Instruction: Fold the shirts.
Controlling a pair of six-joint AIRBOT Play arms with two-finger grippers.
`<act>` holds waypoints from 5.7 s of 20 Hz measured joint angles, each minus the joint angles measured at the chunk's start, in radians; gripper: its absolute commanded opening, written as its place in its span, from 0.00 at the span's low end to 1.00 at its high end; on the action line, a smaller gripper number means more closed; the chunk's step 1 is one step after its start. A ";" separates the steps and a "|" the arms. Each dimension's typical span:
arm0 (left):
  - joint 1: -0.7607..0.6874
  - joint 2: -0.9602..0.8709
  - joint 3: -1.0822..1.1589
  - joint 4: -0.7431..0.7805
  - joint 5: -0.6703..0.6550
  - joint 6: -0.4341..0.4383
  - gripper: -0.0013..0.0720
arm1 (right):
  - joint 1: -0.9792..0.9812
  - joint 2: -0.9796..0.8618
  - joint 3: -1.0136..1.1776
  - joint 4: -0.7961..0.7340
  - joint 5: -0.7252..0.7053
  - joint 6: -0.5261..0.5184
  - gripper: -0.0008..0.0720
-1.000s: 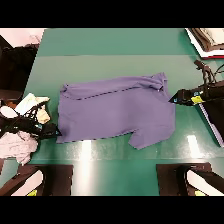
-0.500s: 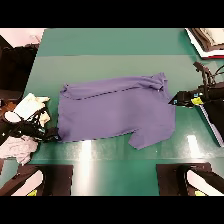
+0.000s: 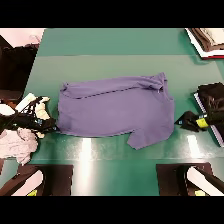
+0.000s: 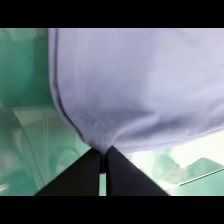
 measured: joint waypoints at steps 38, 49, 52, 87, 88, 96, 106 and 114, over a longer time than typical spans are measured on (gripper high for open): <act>0.000 0.197 1.585 -0.215 0.091 -0.058 0.05 | 0.145 0.337 1.348 -0.140 -0.250 0.014 0.03; 0.000 0.095 0.864 -0.177 -0.060 -0.098 0.05 | 0.245 -0.068 1.194 -0.213 0.129 0.053 0.03; 0.000 -0.036 0.693 -0.175 -0.011 -0.074 0.05 | 0.292 -0.238 1.099 -0.214 0.154 0.071 0.03; -0.156 -0.528 0.626 -0.115 0.313 0.191 0.79 | 0.375 -0.447 0.594 -0.366 -0.388 0.165 0.29; -0.155 -0.528 0.623 -0.115 0.298 0.185 0.75 | 0.374 -0.437 0.584 -0.368 -0.382 0.166 0.52; -0.075 -0.484 0.616 -0.050 0.024 0.108 0.70 | 0.308 -0.290 0.529 -0.292 -0.220 0.145 0.43; -0.003 -0.146 0.121 0.002 -0.024 0.085 0.70 | 0.216 0.003 0.237 -0.062 -0.153 0.047 0.43; 0.000 -0.092 -0.015 -0.035 0.039 0.082 0.70 | 0.212 0.092 0.201 -0.047 -0.157 0.042 0.43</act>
